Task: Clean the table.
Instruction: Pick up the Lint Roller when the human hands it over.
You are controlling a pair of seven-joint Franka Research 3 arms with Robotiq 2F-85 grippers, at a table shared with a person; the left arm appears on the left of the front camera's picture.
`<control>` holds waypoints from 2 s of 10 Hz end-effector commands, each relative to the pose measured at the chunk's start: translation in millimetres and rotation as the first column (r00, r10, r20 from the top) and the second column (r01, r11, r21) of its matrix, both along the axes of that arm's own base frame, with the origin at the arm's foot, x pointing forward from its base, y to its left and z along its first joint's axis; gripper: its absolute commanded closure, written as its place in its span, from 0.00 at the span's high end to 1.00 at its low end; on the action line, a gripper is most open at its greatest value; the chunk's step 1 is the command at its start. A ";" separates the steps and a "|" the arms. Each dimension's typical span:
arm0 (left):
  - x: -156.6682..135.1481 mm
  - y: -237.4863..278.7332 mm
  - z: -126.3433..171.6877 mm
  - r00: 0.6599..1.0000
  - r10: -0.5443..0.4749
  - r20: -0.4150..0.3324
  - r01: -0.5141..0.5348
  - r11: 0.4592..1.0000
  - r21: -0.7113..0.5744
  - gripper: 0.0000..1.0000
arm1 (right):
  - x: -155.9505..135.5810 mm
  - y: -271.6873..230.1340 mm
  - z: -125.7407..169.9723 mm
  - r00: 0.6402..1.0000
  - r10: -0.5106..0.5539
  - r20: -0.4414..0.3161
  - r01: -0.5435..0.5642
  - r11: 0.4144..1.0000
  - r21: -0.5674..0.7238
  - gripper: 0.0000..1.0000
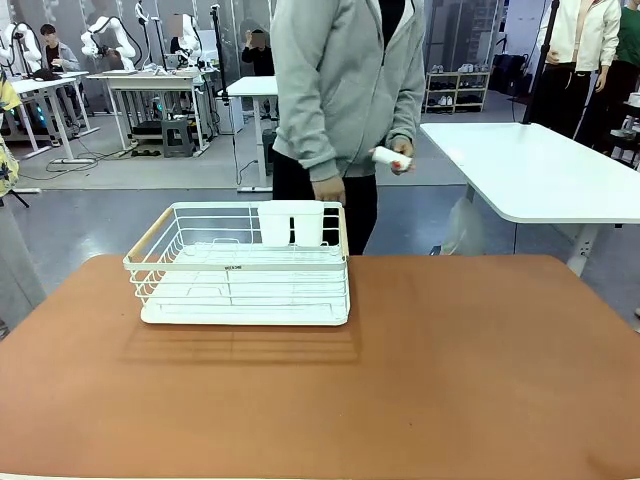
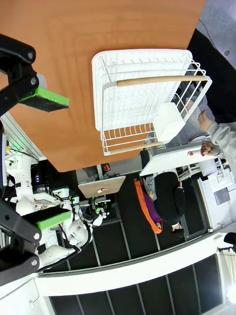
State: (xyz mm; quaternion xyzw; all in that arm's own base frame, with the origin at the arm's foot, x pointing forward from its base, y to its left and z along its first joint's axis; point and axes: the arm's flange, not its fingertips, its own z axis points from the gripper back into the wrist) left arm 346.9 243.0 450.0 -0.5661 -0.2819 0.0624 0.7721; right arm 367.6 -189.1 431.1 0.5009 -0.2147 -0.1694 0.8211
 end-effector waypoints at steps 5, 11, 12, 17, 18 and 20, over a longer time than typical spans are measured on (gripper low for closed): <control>-1.6 1.8 0.2 1.000 -0.002 0.004 0.002 1.000 -0.003 1.00 | 0.3 0.0 0.9 1.000 0.000 0.004 0.000 1.000 0.010 1.00; -1.6 1.8 0.2 1.000 -0.002 0.004 0.002 1.000 -0.003 1.00 | 0.3 0.0 0.9 1.000 0.000 0.004 0.000 1.000 0.010 1.00; -1.6 1.8 0.2 1.000 -0.002 0.004 0.002 1.000 -0.003 1.00 | 0.3 0.0 0.9 1.000 0.000 0.004 0.000 1.000 0.010 1.00; -1.6 1.8 0.2 1.000 -0.002 0.004 0.002 1.000 -0.003 1.00 | 0.3 0.0 0.9 1.000 0.000 0.004 0.000 1.000 0.010 1.00; -1.6 1.8 0.2 1.000 -0.002 0.004 0.002 1.000 -0.003 1.00 | 0.3 0.0 0.9 1.000 0.000 0.004 0.000 1.000 0.010 1.00; -1.6 1.8 0.2 1.000 -0.002 0.004 0.002 1.000 -0.003 1.00 | 0.3 0.0 0.9 1.000 0.000 0.004 0.000 1.000 0.010 1.00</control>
